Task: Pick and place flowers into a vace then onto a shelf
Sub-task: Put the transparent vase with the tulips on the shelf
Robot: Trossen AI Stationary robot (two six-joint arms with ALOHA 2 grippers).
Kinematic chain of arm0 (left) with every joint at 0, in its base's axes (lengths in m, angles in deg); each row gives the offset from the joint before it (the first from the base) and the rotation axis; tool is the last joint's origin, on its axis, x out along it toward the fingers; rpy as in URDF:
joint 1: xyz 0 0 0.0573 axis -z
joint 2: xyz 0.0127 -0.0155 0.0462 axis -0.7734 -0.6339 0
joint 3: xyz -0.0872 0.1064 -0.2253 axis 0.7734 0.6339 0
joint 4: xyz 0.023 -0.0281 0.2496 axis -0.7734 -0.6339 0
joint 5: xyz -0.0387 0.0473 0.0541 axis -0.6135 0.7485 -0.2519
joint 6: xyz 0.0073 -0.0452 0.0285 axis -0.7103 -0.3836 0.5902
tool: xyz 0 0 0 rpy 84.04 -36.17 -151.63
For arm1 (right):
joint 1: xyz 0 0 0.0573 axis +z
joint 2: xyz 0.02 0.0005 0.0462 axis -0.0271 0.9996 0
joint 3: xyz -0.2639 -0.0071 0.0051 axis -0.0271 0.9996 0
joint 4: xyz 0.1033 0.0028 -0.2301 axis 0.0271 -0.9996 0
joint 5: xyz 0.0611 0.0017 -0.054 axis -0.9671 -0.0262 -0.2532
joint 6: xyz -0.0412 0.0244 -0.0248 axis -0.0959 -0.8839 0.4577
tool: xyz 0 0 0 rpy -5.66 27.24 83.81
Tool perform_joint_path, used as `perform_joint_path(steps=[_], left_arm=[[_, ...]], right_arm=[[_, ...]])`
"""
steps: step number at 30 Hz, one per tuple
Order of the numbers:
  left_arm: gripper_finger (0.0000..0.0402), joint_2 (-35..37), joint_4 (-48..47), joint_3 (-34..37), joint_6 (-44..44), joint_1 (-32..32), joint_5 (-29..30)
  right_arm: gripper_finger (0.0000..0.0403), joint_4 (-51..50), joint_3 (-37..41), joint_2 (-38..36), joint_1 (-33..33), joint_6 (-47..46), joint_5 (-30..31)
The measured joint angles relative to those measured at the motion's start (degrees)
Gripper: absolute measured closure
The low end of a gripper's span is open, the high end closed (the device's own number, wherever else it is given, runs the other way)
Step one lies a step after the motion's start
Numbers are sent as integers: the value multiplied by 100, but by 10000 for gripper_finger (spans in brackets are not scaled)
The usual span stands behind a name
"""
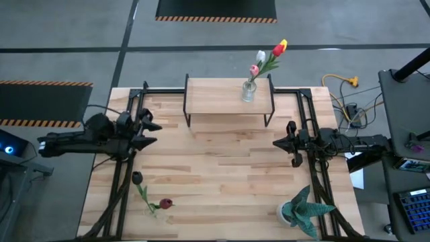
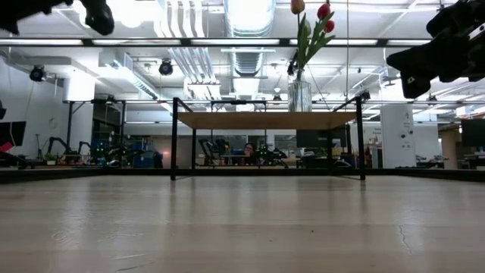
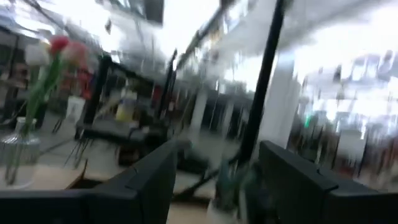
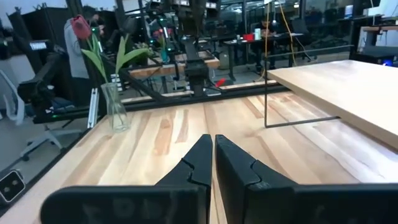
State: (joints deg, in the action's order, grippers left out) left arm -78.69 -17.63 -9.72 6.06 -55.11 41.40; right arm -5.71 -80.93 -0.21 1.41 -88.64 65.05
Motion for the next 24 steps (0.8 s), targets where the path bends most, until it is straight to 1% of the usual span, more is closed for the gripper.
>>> perform_joint_path(steps=[2,5,7,9,12,15,20,24], left_arm=[[190,-110,-1159,-612,381,0,-107],[190,-352,-3404,-1753,851,-2,-102],[190,-594,-4690,-2487,974,-2,-92],[190,-850,-5688,-3138,1005,-4,-88],[190,-1203,-6567,-3870,1007,-4,-84],[190,-1487,-7046,-4300,1008,-4,-86],[190,-1811,-7691,-4654,985,0,-94],[190,-1945,-8408,-4827,614,0,-123]], right_arm=[[390,0,0,0,0,1,-4],[390,0,0,0,0,-40,-4],[390,0,0,0,0,-135,-4],[390,0,0,0,0,-254,-4],[390,2,0,0,0,-361,-4],[390,2,0,0,2,-359,-4],[390,1,0,0,2,-358,-6],[390,0,0,0,2,-352,-7]])
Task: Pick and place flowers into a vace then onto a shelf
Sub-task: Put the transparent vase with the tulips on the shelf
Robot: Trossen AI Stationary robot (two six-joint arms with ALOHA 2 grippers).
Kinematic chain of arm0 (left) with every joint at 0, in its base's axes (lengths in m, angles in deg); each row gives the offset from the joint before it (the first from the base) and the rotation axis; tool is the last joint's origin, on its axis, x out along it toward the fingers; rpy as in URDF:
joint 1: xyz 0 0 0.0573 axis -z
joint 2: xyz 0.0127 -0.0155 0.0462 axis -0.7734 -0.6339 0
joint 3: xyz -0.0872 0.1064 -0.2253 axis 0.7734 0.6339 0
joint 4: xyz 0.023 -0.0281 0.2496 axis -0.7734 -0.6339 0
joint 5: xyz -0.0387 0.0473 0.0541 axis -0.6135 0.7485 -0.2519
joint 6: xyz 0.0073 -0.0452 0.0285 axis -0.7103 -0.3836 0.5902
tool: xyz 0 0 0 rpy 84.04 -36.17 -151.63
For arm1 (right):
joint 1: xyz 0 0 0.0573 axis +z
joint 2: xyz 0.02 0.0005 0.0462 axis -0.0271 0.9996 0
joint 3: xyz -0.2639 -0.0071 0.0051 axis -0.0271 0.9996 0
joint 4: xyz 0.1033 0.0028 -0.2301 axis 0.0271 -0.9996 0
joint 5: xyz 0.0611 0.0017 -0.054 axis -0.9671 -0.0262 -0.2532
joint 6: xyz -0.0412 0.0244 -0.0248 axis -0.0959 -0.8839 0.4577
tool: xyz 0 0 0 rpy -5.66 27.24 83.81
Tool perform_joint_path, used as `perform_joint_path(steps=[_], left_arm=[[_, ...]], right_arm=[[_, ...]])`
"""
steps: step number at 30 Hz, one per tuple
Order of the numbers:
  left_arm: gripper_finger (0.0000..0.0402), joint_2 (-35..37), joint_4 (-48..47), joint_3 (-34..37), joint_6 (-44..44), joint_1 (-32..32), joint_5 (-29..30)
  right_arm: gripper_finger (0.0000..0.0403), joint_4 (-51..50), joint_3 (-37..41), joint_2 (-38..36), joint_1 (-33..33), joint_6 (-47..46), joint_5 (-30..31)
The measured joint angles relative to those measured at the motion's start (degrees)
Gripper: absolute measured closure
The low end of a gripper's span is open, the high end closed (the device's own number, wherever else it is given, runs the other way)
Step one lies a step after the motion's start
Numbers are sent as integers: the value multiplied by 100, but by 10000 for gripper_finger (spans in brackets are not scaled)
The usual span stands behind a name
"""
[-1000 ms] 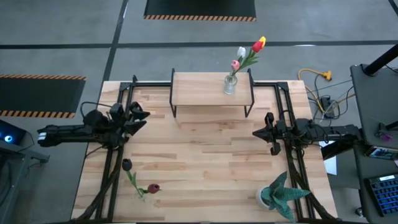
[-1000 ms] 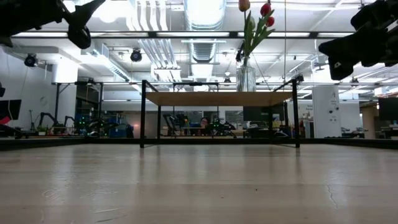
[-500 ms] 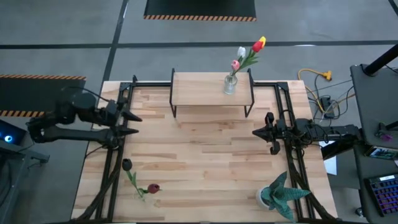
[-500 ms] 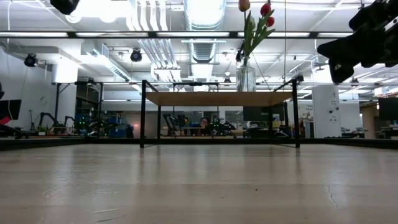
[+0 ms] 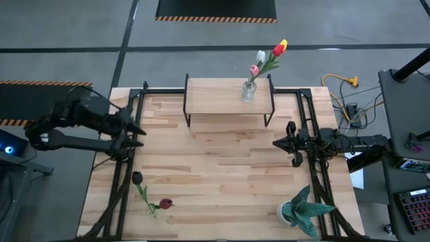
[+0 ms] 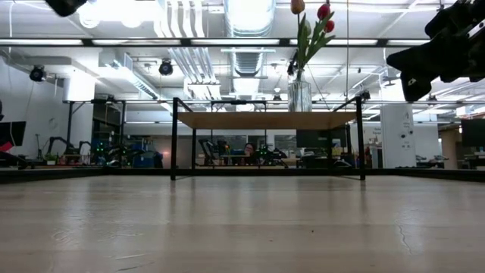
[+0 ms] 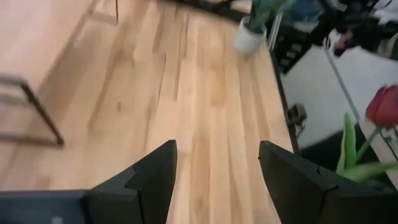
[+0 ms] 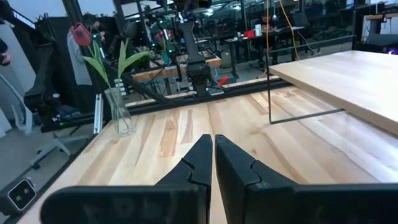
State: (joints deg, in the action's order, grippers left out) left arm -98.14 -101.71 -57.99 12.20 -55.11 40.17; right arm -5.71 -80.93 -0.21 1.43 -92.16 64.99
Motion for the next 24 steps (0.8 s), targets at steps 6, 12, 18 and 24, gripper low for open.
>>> perform_joint_path(steps=[6,12,18,24], left_arm=[[190,-15,-948,92,-714,0,-264],[190,-16,-1319,436,-1011,0,-861],[190,-16,-1337,1118,-842,62,-1081],[190,-19,-1314,2133,-905,155,-2064]], right_arm=[[390,0,0,0,0,16,-2],[390,0,0,0,0,150,-4],[390,0,0,0,0,347,-13],[390,0,0,0,0,596,-18]])
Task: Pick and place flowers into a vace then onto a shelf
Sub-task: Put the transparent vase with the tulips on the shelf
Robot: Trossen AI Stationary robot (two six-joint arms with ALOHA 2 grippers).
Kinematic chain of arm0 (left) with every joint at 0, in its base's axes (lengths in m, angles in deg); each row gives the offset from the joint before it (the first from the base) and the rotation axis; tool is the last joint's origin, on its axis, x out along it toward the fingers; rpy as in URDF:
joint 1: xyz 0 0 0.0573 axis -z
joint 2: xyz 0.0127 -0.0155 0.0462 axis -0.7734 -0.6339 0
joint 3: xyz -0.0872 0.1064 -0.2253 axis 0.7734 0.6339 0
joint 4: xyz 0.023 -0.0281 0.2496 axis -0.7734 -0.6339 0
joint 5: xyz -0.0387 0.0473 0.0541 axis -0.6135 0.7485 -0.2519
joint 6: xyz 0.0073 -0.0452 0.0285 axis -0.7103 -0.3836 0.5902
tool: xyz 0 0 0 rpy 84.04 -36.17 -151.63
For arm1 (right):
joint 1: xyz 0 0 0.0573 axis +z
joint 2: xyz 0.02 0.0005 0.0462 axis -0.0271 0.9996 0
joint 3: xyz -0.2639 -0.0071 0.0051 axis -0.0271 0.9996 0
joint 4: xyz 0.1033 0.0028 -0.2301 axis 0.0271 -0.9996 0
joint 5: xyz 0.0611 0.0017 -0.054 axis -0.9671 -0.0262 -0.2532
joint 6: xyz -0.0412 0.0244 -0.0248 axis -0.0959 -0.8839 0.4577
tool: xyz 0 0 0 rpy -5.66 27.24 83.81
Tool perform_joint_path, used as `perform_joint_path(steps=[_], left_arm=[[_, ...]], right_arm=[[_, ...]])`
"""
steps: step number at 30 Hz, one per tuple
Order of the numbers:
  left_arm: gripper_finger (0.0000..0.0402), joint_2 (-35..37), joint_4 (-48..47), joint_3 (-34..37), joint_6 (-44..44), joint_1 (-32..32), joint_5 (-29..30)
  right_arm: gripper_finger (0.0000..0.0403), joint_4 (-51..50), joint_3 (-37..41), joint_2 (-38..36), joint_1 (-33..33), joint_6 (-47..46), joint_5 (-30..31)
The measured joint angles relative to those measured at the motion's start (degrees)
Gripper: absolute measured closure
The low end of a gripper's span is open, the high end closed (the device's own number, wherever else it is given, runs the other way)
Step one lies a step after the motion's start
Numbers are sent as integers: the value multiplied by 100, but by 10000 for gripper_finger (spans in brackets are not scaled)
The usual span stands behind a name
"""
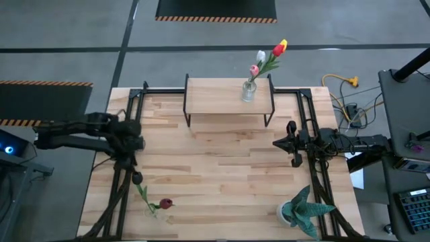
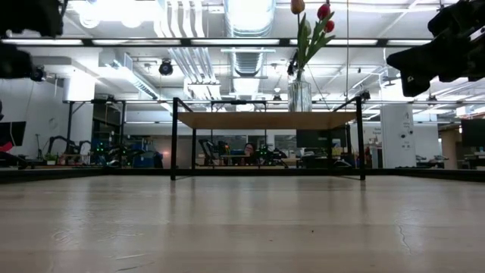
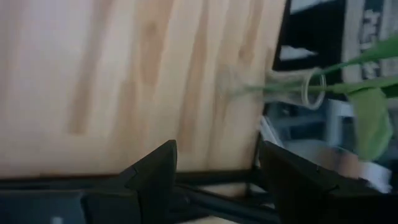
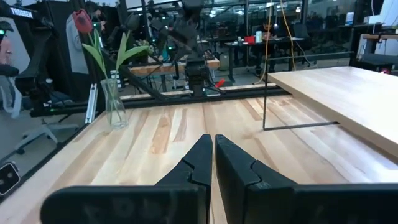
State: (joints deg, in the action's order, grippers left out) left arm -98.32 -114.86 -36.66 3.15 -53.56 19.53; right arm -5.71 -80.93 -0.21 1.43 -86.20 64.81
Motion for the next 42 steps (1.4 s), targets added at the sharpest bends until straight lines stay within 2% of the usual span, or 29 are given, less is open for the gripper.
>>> perform_joint_path(steps=[5,7,11,16,21,31,35,42], left_arm=[[190,0,517,676,-890,1,-955],[190,0,841,878,-1422,0,-1157],[190,0,1515,1168,-2917,0,-1187],[190,0,2228,1425,-5443,2,-1504],[190,-39,2814,1516,-6800,7,-1487],[190,-806,3069,1535,-8208,415,-1532],[190,-1271,3431,1415,-8534,562,-1508],[190,-2046,3438,918,-8782,590,-1504]], right_arm=[[390,0,0,0,0,36,1],[390,0,0,0,0,102,1],[390,0,0,0,0,133,3],[390,-2,0,0,0,126,4],[390,0,0,0,0,124,12],[390,-2,0,4,0,15,9],[390,-6,0,4,0,250,6],[390,-9,0,9,0,574,4]])
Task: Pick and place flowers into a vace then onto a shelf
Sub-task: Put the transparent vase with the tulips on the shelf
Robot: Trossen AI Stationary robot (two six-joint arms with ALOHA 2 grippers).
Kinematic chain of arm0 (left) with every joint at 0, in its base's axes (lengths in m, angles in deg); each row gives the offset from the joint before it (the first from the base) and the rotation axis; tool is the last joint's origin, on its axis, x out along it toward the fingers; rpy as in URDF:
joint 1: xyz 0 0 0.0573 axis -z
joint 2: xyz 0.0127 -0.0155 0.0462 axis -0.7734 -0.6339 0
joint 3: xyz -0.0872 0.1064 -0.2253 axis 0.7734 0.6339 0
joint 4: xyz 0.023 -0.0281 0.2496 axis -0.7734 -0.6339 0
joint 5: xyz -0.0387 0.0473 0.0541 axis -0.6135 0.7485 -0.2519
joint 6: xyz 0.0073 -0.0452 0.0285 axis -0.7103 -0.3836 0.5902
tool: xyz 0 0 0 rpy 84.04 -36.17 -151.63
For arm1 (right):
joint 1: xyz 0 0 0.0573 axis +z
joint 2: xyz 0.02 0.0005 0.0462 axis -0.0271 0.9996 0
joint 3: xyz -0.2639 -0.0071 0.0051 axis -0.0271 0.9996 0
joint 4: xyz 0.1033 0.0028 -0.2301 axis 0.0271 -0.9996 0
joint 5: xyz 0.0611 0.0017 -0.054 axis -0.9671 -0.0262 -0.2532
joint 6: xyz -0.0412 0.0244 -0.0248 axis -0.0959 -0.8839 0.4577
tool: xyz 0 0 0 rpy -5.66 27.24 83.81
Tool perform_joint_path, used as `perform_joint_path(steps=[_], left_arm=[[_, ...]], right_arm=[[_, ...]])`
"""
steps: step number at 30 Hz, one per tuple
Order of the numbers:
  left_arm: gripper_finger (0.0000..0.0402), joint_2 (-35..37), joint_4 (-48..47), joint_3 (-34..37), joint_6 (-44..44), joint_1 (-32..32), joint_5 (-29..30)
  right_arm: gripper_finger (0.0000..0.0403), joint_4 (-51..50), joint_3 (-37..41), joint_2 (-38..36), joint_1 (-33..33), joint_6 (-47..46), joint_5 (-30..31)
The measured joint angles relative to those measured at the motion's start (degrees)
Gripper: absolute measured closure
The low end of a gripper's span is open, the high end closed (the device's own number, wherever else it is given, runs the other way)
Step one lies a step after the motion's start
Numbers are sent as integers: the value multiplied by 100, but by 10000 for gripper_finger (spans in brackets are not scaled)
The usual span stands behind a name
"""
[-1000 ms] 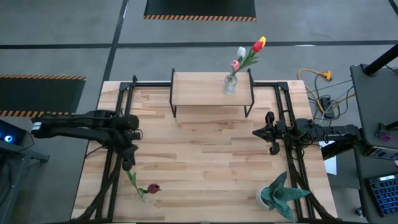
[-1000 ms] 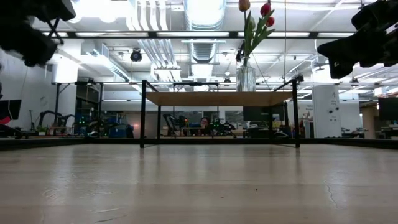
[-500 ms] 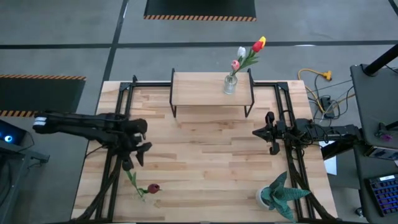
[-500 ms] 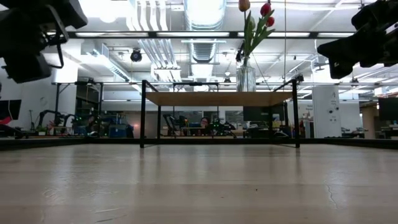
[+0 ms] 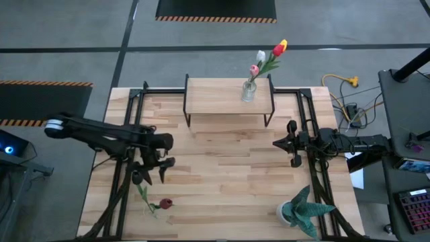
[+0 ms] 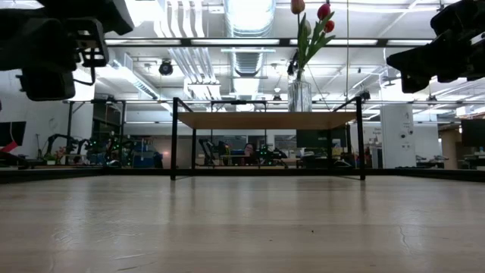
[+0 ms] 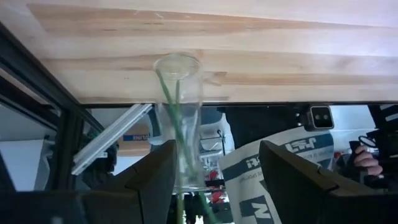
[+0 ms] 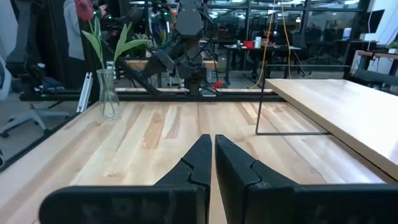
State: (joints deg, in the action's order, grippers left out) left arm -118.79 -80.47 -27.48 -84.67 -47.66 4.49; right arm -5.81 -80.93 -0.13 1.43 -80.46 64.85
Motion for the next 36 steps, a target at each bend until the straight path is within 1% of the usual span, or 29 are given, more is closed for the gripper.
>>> perform_joint_path(steps=[5,10,13,17,22,25,27,29,31,34,36], left_arm=[[190,-472,14,-338,213,0,1],[190,-881,-3,-439,325,0,1],[190,-1098,107,-439,845,0,2],[190,-1279,947,-439,1924,22,3],[190,-1320,2212,-439,2634,35,4],[190,-1315,2716,-441,3439,37,-2],[190,-1313,2850,-445,3781,44,-64],[190,-1313,2740,-448,3718,44,-133],[190,-1313,2416,-448,3109,44,-153],[190,-1315,1650,-382,2183,46,-157],[190,-1315,1273,-337,1844,142,-151]], right_arm=[[390,0,0,6,0,-146,1],[390,-6,0,90,0,-144,1],[390,-6,0,173,0,-151,1],[390,-6,0,298,0,-149,1],[390,-4,0,434,0,-166,-1],[390,-5,0,452,0,-166,-1],[390,2,0,447,0,-167,-1],[390,3,0,444,0,-168,0],[390,3,0,444,0,-167,-1],[390,4,0,444,0,-167,0],[390,7,0,444,0,-167,1]])
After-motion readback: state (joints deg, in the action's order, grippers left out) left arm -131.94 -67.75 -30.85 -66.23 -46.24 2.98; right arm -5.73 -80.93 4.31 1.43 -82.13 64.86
